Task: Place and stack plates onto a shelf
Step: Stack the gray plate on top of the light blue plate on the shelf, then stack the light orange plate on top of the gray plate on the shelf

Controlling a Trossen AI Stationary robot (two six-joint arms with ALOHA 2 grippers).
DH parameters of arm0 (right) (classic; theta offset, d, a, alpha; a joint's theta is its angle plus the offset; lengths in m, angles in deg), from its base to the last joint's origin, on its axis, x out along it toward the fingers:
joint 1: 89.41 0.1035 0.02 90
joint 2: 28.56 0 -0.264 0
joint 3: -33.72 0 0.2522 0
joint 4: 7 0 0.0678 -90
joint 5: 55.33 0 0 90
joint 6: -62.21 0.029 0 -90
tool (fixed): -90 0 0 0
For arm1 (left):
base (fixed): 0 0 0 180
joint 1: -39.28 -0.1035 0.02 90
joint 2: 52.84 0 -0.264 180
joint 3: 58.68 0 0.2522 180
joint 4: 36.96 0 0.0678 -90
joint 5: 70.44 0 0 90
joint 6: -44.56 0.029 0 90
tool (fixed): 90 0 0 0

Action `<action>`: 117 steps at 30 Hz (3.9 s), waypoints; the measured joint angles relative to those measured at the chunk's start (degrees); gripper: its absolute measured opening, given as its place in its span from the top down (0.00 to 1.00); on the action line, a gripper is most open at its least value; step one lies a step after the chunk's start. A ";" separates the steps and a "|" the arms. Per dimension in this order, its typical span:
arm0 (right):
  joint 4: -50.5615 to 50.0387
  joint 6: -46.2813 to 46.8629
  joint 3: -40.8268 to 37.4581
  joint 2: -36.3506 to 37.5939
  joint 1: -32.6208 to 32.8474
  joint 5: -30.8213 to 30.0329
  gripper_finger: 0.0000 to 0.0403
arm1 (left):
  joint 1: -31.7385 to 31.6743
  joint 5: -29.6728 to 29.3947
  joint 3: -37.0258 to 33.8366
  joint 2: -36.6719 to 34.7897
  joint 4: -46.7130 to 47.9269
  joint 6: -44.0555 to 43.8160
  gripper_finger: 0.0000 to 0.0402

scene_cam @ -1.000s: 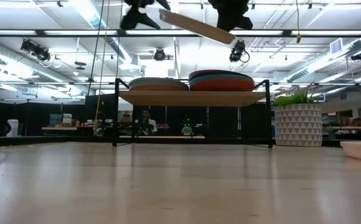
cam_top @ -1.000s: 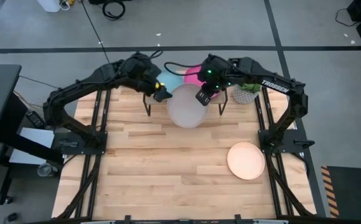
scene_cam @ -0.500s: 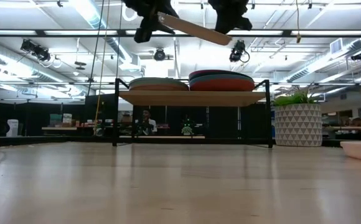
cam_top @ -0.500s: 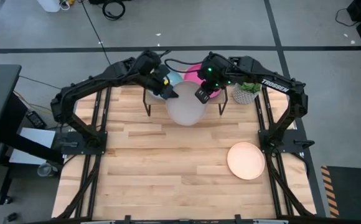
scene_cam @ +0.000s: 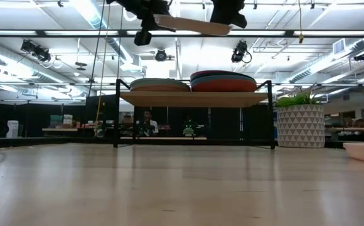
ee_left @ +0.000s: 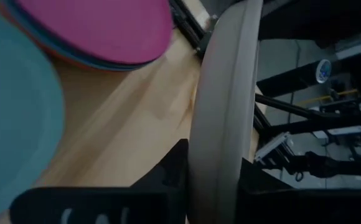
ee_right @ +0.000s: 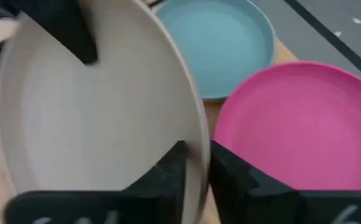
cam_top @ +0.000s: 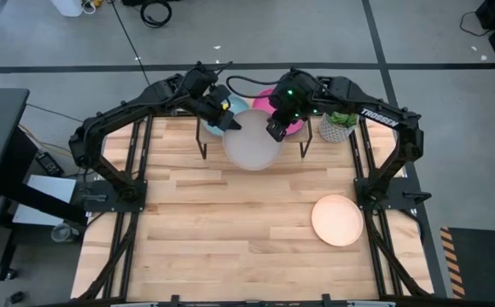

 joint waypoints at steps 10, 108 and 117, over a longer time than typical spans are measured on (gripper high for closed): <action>-7.81 -0.42 14.20 0.42 -1.86 -8.99 0.48 | -5.13 2.20 0.09 -0.07 1.83 3.12 0.87; -16.30 -18.47 -32.91 3.87 18.17 10.58 0.46 | 10.84 -17.56 5.51 -19.34 10.37 16.84 0.43; -13.92 -20.09 -42.47 3.87 20.60 13.87 0.50 | 12.34 -18.43 5.51 -19.32 10.65 16.28 0.43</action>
